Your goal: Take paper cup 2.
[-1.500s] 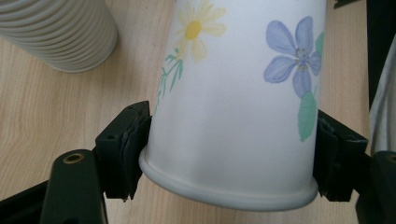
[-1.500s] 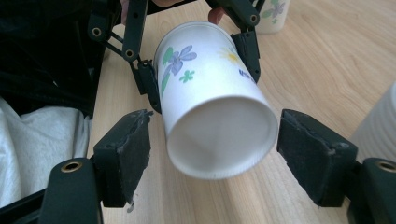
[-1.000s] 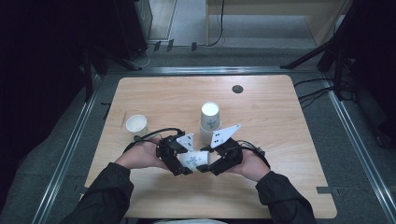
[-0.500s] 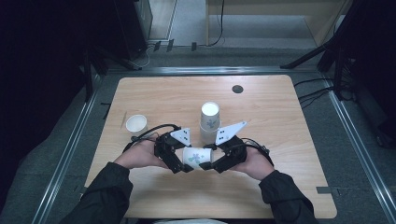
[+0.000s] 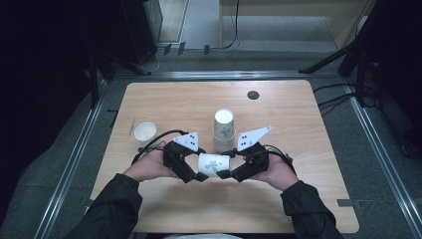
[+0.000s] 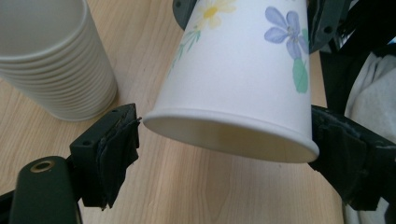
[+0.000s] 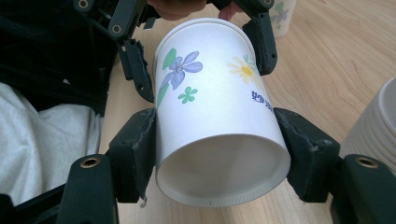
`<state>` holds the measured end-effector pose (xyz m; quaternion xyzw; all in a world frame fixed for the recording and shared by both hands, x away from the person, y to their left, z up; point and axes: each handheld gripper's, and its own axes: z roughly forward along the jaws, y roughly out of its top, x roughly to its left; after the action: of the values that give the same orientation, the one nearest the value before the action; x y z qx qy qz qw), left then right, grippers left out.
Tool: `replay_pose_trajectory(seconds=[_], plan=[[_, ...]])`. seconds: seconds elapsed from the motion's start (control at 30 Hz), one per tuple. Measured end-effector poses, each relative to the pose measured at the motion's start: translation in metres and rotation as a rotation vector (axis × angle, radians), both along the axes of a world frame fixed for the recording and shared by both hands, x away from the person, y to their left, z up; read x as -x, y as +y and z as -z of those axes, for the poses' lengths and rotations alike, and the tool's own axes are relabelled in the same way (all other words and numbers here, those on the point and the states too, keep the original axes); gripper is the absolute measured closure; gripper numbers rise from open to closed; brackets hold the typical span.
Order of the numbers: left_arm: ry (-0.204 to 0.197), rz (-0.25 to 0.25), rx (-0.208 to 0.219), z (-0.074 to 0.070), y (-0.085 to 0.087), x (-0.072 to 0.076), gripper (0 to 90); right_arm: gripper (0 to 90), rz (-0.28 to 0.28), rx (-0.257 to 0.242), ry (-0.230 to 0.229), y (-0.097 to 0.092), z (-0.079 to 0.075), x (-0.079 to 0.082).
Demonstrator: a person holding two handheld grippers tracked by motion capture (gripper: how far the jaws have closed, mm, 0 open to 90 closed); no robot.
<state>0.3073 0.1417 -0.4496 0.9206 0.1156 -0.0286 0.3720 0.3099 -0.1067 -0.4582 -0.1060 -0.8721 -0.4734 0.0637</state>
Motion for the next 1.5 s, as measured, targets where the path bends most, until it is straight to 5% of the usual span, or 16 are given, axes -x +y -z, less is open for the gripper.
replay_pose_trajectory(seconds=[0.3,0.6,1.03,1.2,1.5], plan=[[-0.022,-0.010,0.060,0.000,-0.002,0.004,13.6,33.6,-0.012,-0.035,0.012,-0.002,-0.003,0.000],[0.014,0.004,0.114,0.000,-0.001,0.005,17.1,33.6,-0.016,-0.072,0.023,-0.005,-0.006,0.000],[-0.005,0.018,0.110,-0.002,0.002,0.005,23.2,30.4,-0.017,-0.070,0.022,-0.002,-0.006,0.001],[-0.018,-0.010,0.062,-0.010,0.009,0.001,23.3,24.2,0.009,-0.018,0.000,-0.001,-0.003,0.001],[-0.031,-0.008,-0.114,-0.013,0.004,0.003,23.3,24.6,0.023,0.019,-0.014,0.000,0.003,0.000]])
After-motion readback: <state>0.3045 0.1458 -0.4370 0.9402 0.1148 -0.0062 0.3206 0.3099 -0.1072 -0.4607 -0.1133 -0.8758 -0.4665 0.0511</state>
